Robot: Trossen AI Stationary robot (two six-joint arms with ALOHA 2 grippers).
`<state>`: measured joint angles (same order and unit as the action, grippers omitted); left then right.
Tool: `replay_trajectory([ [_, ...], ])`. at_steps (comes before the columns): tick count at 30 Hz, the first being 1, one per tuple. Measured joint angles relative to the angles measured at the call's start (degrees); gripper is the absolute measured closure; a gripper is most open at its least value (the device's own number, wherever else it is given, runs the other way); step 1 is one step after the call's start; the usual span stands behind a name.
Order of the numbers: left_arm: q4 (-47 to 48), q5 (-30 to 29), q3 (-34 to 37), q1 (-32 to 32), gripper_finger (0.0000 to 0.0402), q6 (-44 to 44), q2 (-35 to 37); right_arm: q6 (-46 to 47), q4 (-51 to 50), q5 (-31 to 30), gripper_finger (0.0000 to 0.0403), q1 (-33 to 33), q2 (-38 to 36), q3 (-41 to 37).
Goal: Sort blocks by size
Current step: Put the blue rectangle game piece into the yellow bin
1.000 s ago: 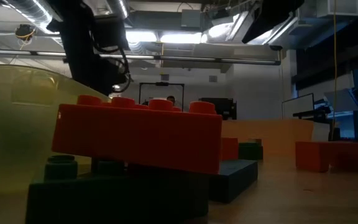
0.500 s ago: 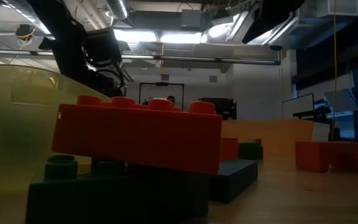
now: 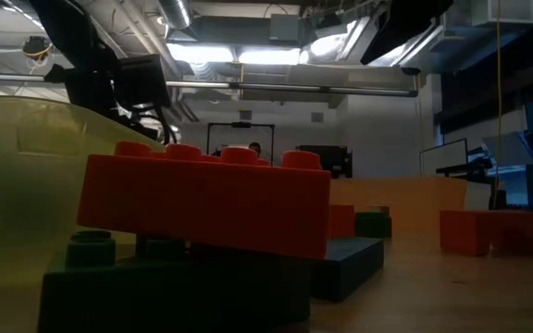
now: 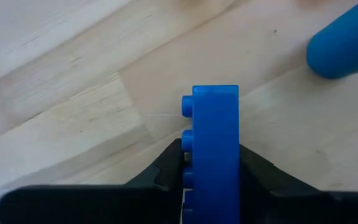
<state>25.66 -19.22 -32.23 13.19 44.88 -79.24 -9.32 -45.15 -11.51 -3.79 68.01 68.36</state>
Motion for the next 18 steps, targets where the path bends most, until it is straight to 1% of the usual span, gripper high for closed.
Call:
replay_trajectory([
  [5, -1.50, 0.27, -0.23, 0.00, 0.0324, -0.22, 0.00, 0.00, 0.00, 0.00, 0.0244, 0.00, 0.00, 0.00],
  [7, -0.87, 0.34, -1.30, 0.00, 0.0324, -0.63, 0.00, 0.00, 0.00, 0.00, 0.0244, 0.00, 0.00, 0.00],
  [10, -0.33, 0.34, -3.64, 0.00, 0.0324, -3.50, 0.62, 0.00, 0.00, 0.00, 0.0244, 0.00, 0.00, 0.00],
  [13, 1.13, 0.63, -7.34, 0.00, 0.0324, -6.36, 2.75, 0.00, -0.02, 0.41, 0.0244, 0.02, 0.02, 0.00],
  [18, 6.45, 1.54, -15.28, -1.51, 0.0324, -8.86, 7.83, 1.98, -1.52, 4.63, 0.0244, 0.02, 0.02, 0.00],
])
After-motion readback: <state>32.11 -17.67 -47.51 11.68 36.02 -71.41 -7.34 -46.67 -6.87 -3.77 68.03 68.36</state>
